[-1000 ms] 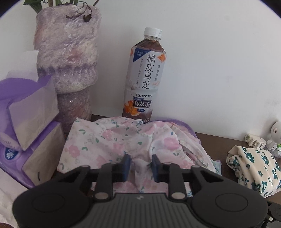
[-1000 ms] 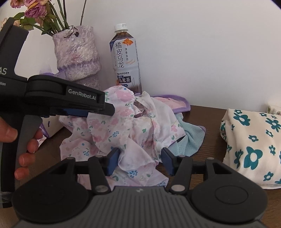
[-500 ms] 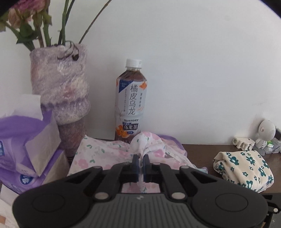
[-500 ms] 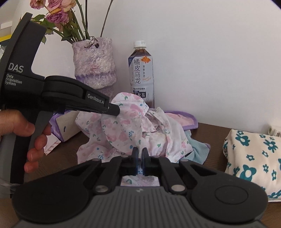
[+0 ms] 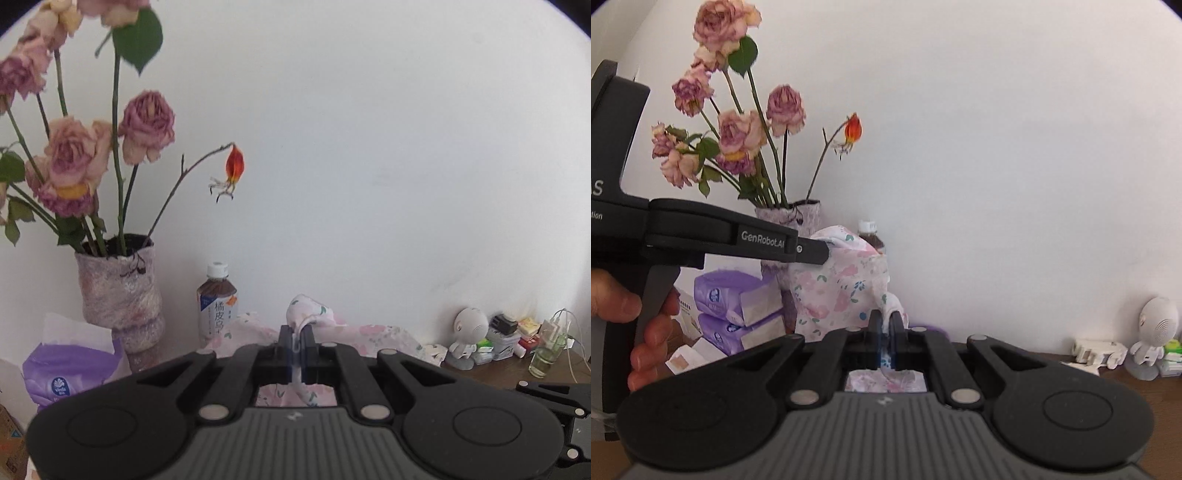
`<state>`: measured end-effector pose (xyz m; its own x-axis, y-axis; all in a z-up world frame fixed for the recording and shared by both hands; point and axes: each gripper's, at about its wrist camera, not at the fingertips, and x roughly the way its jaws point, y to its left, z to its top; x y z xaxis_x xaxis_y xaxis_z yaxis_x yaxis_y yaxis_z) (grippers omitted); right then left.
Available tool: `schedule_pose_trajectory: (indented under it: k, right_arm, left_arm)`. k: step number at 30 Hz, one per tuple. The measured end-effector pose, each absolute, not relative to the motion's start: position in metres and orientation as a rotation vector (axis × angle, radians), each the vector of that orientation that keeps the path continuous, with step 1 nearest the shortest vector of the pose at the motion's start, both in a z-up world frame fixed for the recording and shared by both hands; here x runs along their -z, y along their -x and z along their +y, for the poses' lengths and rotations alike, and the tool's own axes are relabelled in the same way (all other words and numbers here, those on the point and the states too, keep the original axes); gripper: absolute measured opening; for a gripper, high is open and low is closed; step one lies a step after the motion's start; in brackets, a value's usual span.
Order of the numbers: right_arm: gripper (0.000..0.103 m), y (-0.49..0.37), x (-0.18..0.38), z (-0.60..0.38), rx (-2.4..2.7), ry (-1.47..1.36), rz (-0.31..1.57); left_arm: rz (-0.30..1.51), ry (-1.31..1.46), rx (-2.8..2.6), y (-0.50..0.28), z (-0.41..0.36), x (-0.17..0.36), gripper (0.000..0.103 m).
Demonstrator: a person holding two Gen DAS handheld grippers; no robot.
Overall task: Fold clothes
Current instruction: 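Regrasp the garment with the left gripper while the right gripper holds it, lift, then lay the garment flat on the table and open both grippers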
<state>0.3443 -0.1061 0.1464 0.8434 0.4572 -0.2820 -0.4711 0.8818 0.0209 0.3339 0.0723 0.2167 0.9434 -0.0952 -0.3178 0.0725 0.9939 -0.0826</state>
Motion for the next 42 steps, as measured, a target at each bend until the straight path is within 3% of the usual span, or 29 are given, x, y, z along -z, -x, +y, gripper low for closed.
schedule_pose_trajectory:
  k: [17,23,29,42]
  right_arm:
    - [0.003,-0.150,-0.293,-0.123,-0.542,0.064,-0.006]
    - [0.003,-0.097,-0.322,-0.127,-0.552,0.062,-0.073]
    - [0.003,-0.093,-0.296,-0.158,-0.498,0.102,0.031]
    - [0.003,-0.092,-0.094,-0.253,-0.376,0.095,0.482]
  left_arm:
    - [0.077,0.083,0.063,-0.118,0.062,-0.347,0.002]
    - [0.086,0.118,0.091,-0.073,0.060,-0.361,0.002]
    - [0.314,0.094,0.218,-0.069,0.024,-0.286,0.002]
    - [0.657,0.126,0.486,-0.080,-0.072,-0.082,0.002]
